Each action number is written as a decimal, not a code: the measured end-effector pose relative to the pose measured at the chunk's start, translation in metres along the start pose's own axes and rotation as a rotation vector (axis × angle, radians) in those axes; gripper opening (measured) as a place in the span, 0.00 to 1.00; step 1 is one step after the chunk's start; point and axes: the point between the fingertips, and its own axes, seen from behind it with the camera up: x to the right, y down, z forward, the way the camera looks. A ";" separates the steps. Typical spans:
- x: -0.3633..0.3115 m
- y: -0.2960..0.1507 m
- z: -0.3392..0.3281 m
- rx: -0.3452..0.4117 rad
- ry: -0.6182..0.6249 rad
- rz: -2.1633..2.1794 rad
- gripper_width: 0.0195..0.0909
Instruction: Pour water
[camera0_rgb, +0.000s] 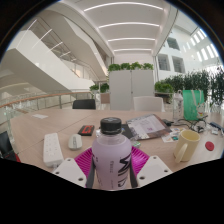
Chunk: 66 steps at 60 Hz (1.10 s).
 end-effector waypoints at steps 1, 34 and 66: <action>0.000 0.000 0.001 -0.005 -0.007 0.005 0.41; 0.140 -0.143 0.036 0.031 -0.267 1.696 0.35; 0.185 -0.140 0.044 0.046 -0.354 2.300 0.35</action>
